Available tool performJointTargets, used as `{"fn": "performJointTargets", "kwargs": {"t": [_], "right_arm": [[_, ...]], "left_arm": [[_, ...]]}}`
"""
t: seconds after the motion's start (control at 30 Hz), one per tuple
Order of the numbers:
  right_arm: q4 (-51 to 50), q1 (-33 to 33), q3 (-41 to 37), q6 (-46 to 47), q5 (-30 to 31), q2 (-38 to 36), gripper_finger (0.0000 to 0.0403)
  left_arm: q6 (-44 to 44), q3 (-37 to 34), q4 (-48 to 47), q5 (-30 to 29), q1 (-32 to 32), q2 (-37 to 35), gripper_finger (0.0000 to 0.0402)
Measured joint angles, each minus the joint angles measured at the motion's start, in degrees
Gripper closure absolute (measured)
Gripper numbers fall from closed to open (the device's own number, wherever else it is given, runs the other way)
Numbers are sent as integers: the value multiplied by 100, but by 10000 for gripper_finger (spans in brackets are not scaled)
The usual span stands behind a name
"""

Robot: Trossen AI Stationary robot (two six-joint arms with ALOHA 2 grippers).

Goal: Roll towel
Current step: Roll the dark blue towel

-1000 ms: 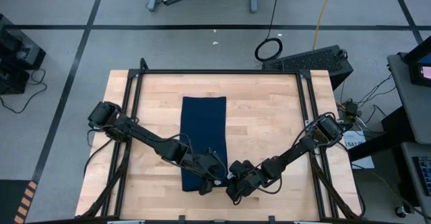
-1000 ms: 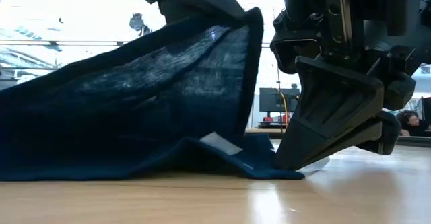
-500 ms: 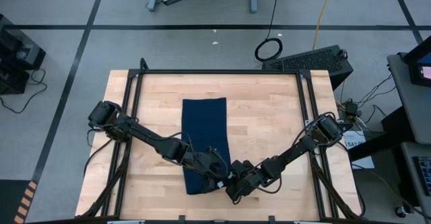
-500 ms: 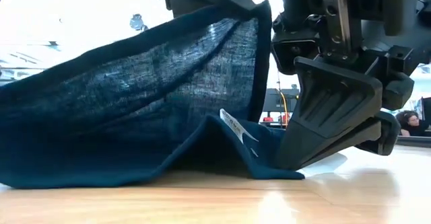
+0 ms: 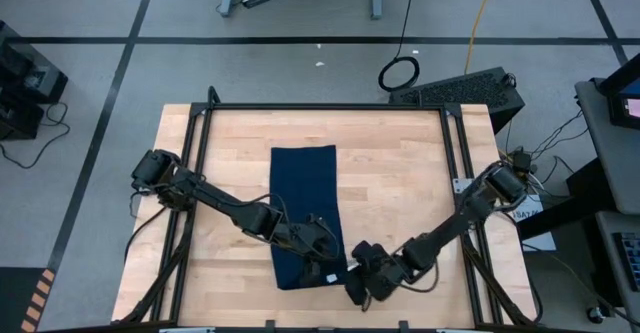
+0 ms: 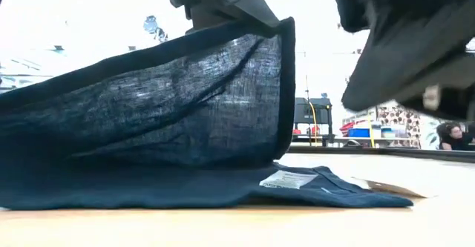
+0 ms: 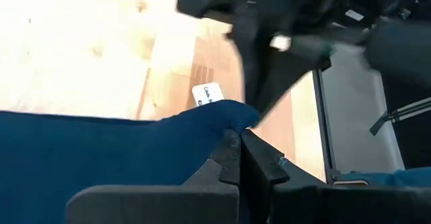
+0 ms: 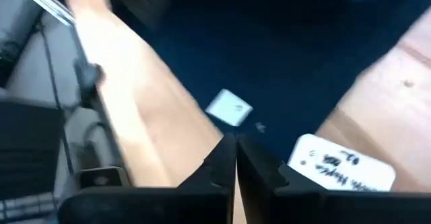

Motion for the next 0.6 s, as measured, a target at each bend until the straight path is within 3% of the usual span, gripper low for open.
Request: {"fn": "performJointTargets", "kwargs": {"t": [0.17,0.33,0.5,0.6], "right_arm": [[53,363,2,-501,1169,-213,373],[252,440,2,-1879,2121,-316,297],[554,331,8,-3191,2251,-434,207],[403,261,102,-3645,2144,-444,181]], "left_arm": [[45,0,111,52,-11,0,400],[173,0,129,95,-2,0,400],[174,0,129,160,-9,0,400],[190,0,142,159,-4,0,400]]}}
